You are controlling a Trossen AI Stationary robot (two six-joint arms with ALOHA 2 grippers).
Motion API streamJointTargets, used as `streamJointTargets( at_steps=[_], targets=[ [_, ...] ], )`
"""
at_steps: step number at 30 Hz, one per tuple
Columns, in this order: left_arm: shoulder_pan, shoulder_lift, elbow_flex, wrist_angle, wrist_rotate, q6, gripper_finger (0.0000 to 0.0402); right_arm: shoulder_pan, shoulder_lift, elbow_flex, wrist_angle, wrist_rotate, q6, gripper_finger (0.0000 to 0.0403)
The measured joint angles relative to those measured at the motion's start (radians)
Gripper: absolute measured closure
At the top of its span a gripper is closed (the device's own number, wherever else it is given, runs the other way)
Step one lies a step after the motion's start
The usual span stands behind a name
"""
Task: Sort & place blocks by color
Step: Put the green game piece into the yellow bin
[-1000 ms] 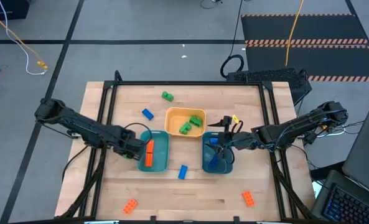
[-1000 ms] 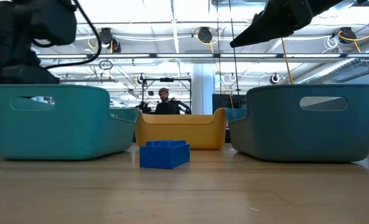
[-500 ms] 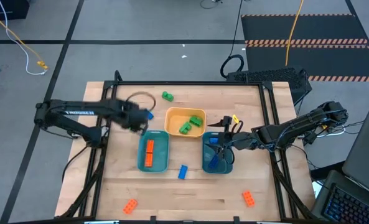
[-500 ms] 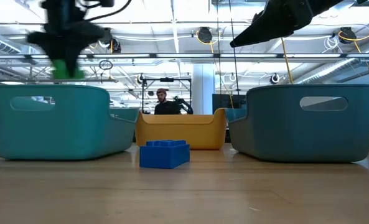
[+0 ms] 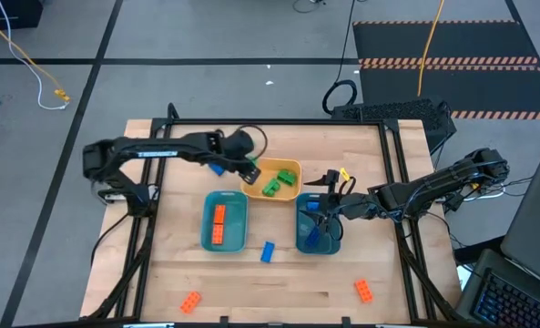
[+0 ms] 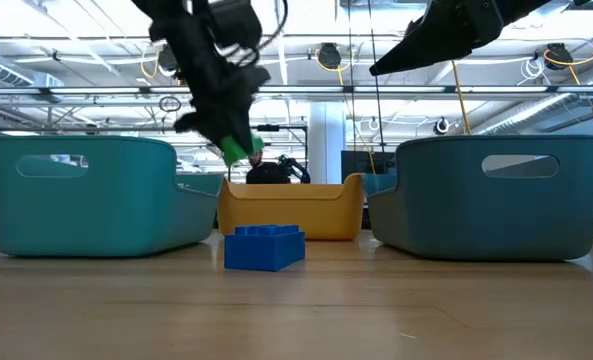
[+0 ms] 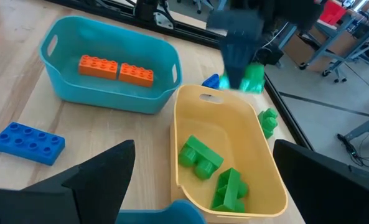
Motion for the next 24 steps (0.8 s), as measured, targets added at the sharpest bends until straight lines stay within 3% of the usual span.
streamJointTargets(
  at_steps=[6,15,20,24],
  targets=[
    [0.025,0.037,0.000,0.009,0.000,0.047,0.0247,-0.005,0.000,0.000,0.000,0.000,0.000,0.0026],
    [0.038,0.037,0.000,0.065,0.010,0.081,0.0139,-0.059,0.000,0.000,0.000,0.000,0.013,0.0026],
    [0.053,0.031,0.034,0.035,0.008,0.182,0.0089,-0.085,0.000,0.000,0.001,-0.004,0.019,0.0026],
    [0.119,0.022,0.143,-0.018,-0.120,0.289,0.0073,-0.103,0.000,0.000,0.001,-0.004,0.019,0.0026]
  ],
)
